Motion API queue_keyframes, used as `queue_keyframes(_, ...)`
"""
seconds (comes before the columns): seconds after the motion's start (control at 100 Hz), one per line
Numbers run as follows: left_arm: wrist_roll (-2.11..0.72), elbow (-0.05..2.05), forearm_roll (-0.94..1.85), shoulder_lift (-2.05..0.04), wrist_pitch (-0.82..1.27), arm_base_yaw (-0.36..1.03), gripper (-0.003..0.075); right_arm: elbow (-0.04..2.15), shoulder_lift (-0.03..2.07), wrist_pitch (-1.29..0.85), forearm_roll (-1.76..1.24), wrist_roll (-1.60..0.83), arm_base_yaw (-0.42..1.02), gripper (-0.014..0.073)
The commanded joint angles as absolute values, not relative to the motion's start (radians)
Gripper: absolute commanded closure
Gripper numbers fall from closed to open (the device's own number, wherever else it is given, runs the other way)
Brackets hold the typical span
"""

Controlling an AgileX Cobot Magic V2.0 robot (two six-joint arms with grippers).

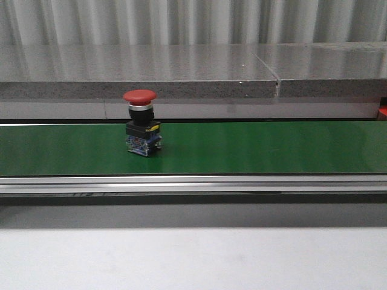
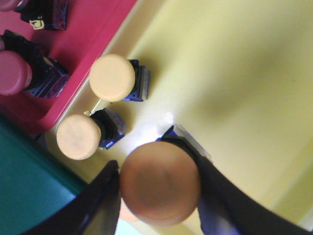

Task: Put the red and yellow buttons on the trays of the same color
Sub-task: 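Lower the yellow button into the yellow tray and open the right gripper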

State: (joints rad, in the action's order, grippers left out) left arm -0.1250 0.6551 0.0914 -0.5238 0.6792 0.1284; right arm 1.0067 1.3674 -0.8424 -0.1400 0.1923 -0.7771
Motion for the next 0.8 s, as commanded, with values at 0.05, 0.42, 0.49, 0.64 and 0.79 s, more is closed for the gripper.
queue_keyframes(0.05,-0.114,0.681,0.108,-0.529,0.611,0.134,0.0741,1.028,1.387,-0.777,-0.143,0.196,-0.784,0.0524)
queue_keyframes(0.42,-0.114,0.681,0.108,-0.529,0.611,0.134,0.0741,1.026,1.499,-0.715,-0.158,0.196,-0.784,0.0524)
queue_keyframes(0.49,-0.114,0.681,0.108,-0.529,0.611,0.134,0.0741,1.026,1.52,-0.71,-0.158,0.196,-0.784,0.0524)
queue_keyframes(0.64,-0.114,0.681,0.108,-0.529,0.611,0.134,0.0741,1.023,1.559,-0.71,-0.164,0.196,-0.784,0.0519)
queue_keyframes(0.79,-0.114,0.681,0.108,-0.529,0.609,0.134,0.0741,1.014,1.562,-0.7,-0.171,0.195,-0.783,0.0332)
